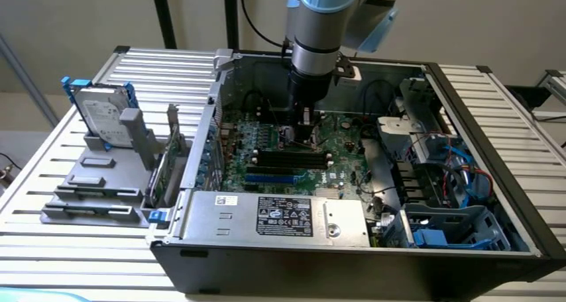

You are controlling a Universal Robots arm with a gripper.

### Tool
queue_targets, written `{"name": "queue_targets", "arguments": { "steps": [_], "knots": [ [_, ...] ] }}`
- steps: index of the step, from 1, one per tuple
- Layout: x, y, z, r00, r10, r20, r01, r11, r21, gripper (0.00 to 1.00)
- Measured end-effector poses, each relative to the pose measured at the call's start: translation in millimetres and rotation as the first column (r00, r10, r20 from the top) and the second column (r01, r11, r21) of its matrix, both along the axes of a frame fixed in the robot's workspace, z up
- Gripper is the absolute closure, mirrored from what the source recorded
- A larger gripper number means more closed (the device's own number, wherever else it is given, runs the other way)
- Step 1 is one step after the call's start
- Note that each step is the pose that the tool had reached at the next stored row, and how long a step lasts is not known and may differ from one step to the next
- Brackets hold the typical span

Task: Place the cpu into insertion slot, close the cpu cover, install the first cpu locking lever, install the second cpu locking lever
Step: 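Place the cpu into insertion slot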

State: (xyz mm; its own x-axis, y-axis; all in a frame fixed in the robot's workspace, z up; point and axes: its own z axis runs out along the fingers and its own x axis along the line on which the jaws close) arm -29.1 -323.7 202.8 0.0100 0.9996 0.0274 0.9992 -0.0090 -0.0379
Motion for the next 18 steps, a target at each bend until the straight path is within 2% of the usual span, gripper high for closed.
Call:
{"name": "queue_targets", "arguments": {
  "steps": [8,18],
  "knots": [
    [0.0,0.0,-1.4,1.0000,-0.002,-0.0001,0.002,1.0000,-0.0023,0.45],
    [-0.1,0.0,-2.0,1.0000,-0.005,-0.0001,0.005,0.9999,-0.0125,0.45]
  ]
}}
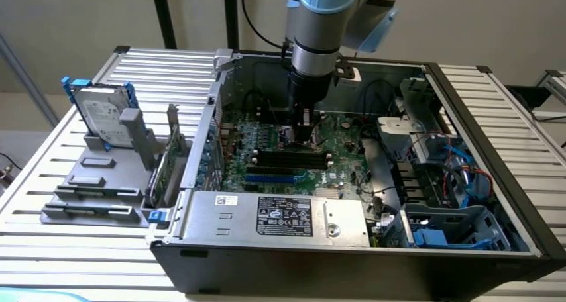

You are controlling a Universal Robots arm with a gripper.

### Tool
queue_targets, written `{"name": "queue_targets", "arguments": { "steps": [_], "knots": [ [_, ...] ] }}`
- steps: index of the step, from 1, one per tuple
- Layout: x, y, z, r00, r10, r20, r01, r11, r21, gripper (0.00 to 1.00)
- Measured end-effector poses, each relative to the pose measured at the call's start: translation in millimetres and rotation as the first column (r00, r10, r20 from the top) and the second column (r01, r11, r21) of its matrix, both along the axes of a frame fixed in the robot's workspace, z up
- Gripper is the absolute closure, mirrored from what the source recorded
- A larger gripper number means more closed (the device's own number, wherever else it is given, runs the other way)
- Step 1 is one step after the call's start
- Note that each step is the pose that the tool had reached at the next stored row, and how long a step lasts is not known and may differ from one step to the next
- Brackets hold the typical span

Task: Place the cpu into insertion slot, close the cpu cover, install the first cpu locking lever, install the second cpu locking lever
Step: 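Place the cpu into insertion slot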

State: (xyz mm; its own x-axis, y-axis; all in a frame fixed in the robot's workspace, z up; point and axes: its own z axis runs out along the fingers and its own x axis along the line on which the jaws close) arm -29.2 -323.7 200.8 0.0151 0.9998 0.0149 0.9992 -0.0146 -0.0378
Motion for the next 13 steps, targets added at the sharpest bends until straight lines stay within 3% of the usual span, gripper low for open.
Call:
{"name": "queue_targets", "arguments": {
  "steps": [13],
  "knots": [
    [-0.5,0.0,-0.5,1.0000,-0.009,0.0000,0.009,1.0000,-0.0030,0.45]
  ]
}}
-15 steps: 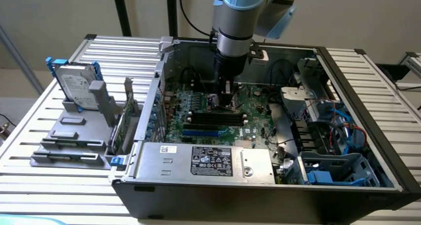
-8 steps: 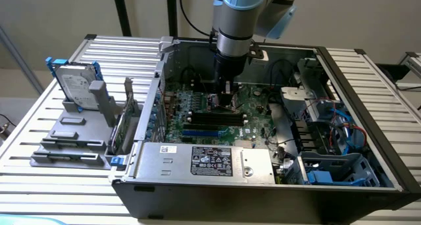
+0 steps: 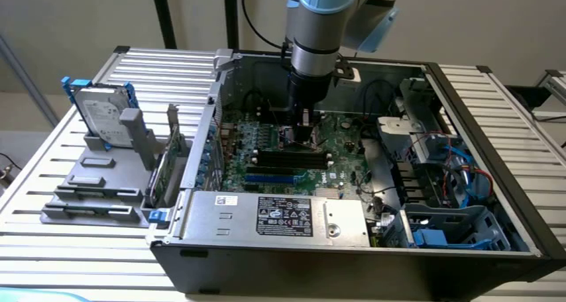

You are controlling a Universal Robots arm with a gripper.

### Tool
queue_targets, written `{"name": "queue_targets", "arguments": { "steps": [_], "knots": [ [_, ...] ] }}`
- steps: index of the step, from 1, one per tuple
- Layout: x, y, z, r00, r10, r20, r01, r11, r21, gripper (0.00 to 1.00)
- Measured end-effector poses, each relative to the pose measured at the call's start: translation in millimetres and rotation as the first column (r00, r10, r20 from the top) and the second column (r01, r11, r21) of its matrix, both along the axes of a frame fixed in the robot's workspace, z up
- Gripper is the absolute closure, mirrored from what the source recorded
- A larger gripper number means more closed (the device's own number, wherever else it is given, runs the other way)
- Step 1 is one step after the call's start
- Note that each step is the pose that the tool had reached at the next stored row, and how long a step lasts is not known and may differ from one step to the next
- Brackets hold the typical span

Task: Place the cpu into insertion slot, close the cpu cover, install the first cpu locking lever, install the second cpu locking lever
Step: 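Place the cpu into insertion slot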

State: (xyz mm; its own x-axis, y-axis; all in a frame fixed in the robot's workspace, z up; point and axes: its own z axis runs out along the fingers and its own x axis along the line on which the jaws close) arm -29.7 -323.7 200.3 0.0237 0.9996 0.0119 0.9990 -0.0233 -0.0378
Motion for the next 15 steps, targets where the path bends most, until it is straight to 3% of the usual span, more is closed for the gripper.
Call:
{"name": "queue_targets", "arguments": {
  "steps": [8,15],
  "knots": [
    [-0.1,0.1,-0.3,1.0000,-0.003,0.0000,0.003,1.0000,0.0012,0.45],
    [0.0,0.1,-0.5,1.0000,-0.003,0.0005,0.003,1.0000,0.0083,0.45]
  ]
}}
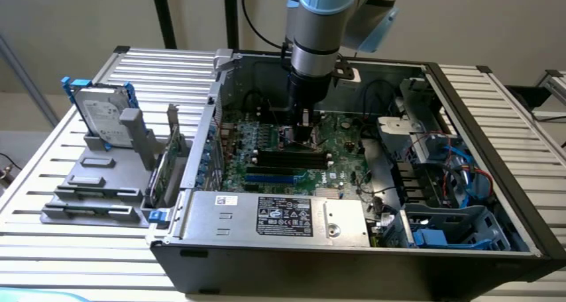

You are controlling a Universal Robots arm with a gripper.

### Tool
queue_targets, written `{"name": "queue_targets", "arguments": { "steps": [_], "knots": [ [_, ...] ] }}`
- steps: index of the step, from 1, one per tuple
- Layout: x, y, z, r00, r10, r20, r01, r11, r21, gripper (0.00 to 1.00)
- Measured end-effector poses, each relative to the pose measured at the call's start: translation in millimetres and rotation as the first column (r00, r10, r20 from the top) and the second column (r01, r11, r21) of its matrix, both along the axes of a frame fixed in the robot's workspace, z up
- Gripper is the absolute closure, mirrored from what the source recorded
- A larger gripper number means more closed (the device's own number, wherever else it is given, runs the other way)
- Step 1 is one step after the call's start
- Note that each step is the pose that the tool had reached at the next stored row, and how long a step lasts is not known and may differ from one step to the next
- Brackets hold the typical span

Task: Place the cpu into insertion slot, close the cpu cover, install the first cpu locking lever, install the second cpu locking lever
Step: 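Place the cpu into insertion slot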

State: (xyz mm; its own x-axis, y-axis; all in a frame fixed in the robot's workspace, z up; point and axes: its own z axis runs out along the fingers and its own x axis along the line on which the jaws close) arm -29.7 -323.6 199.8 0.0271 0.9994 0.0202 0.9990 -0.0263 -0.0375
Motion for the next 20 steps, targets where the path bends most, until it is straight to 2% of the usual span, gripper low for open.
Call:
{"name": "queue_targets", "arguments": {
  "steps": [20],
  "knots": [
    [0.0,0.0,-0.9,1.0000,0.000,0.0027,0.000,1.0000,0.0010,0.44]
  ]
}}
